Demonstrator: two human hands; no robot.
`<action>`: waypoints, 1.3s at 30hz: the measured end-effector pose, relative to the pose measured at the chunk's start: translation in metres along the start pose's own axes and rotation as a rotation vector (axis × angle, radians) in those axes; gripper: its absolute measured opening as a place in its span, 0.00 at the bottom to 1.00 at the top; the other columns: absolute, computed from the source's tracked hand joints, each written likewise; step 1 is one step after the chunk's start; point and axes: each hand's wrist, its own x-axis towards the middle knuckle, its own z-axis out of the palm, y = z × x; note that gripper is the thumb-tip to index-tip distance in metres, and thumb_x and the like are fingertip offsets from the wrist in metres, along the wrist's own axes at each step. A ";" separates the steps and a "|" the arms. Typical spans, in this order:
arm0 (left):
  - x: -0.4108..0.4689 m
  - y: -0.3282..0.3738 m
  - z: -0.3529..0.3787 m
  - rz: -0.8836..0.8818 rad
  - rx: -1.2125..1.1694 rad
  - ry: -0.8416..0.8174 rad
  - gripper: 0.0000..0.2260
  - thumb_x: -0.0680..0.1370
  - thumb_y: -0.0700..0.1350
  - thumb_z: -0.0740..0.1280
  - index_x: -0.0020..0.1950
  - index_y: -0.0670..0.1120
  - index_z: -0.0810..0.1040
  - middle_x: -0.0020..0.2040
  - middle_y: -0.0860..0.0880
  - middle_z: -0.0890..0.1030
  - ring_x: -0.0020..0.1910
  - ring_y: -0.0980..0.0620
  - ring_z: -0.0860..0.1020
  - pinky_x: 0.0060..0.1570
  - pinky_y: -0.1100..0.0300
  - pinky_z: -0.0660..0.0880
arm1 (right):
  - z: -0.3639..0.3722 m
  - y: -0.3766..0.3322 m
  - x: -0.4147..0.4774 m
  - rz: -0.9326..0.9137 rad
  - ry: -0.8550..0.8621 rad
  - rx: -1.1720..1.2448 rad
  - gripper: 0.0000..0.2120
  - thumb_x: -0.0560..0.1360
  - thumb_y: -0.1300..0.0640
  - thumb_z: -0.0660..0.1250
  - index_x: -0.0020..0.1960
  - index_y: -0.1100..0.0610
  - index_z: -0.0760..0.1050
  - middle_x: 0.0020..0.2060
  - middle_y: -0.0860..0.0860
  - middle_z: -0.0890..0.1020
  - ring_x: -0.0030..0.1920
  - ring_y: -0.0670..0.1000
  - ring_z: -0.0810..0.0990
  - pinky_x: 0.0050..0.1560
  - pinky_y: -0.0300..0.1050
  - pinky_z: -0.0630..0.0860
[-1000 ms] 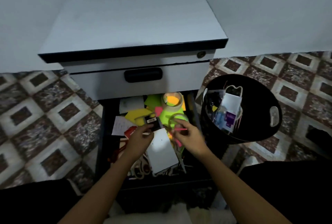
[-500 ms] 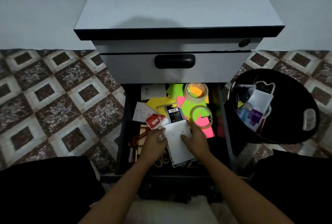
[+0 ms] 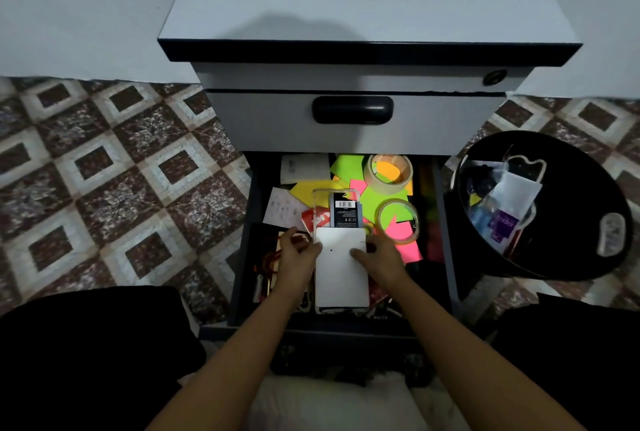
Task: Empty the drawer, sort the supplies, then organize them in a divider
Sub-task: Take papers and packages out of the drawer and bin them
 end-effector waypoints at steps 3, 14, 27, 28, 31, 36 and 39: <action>0.003 0.001 -0.001 -0.021 -0.041 -0.005 0.25 0.76 0.37 0.66 0.71 0.46 0.62 0.56 0.47 0.77 0.57 0.43 0.76 0.61 0.44 0.72 | -0.001 -0.001 0.000 -0.019 -0.027 0.019 0.17 0.74 0.61 0.68 0.61 0.62 0.75 0.57 0.58 0.80 0.55 0.57 0.78 0.54 0.49 0.75; -0.001 0.019 0.004 -0.031 -0.149 -0.169 0.14 0.79 0.33 0.57 0.63 0.41 0.70 0.54 0.42 0.78 0.47 0.44 0.78 0.47 0.51 0.75 | -0.007 -0.013 -0.009 -0.089 -0.093 0.201 0.13 0.76 0.63 0.66 0.60 0.63 0.76 0.51 0.54 0.80 0.51 0.55 0.79 0.53 0.50 0.77; -0.011 0.044 0.011 0.047 -0.319 -0.122 0.15 0.79 0.33 0.56 0.66 0.42 0.64 0.52 0.45 0.76 0.46 0.47 0.77 0.41 0.52 0.76 | -0.022 -0.012 -0.023 -0.140 -0.254 0.518 0.25 0.75 0.70 0.63 0.68 0.52 0.67 0.60 0.57 0.77 0.57 0.55 0.77 0.54 0.51 0.77; -0.012 0.044 0.012 0.075 -0.265 -0.137 0.17 0.80 0.33 0.57 0.68 0.42 0.62 0.54 0.44 0.75 0.47 0.48 0.77 0.43 0.52 0.77 | -0.024 -0.012 -0.025 -0.162 -0.244 0.509 0.25 0.75 0.72 0.62 0.67 0.51 0.67 0.59 0.56 0.77 0.55 0.54 0.78 0.51 0.48 0.78; -0.018 0.044 0.014 0.193 -0.146 -0.198 0.27 0.78 0.31 0.61 0.73 0.47 0.58 0.56 0.47 0.75 0.48 0.52 0.77 0.48 0.55 0.78 | -0.037 -0.010 -0.030 -0.191 -0.211 0.485 0.24 0.75 0.74 0.60 0.64 0.51 0.69 0.52 0.51 0.77 0.46 0.41 0.78 0.44 0.35 0.75; -0.022 0.045 0.021 0.340 0.100 -0.169 0.39 0.75 0.33 0.68 0.76 0.55 0.50 0.47 0.52 0.74 0.51 0.48 0.76 0.49 0.53 0.78 | -0.066 -0.006 -0.033 -0.219 -0.153 0.389 0.22 0.75 0.68 0.64 0.58 0.42 0.75 0.61 0.52 0.76 0.54 0.48 0.76 0.52 0.42 0.72; -0.027 0.047 0.034 0.375 0.148 -0.250 0.32 0.75 0.34 0.67 0.72 0.56 0.59 0.50 0.49 0.76 0.52 0.47 0.77 0.41 0.61 0.79 | -0.084 -0.004 -0.039 -0.222 -0.118 0.376 0.19 0.76 0.68 0.64 0.57 0.46 0.75 0.56 0.52 0.78 0.46 0.47 0.78 0.44 0.36 0.74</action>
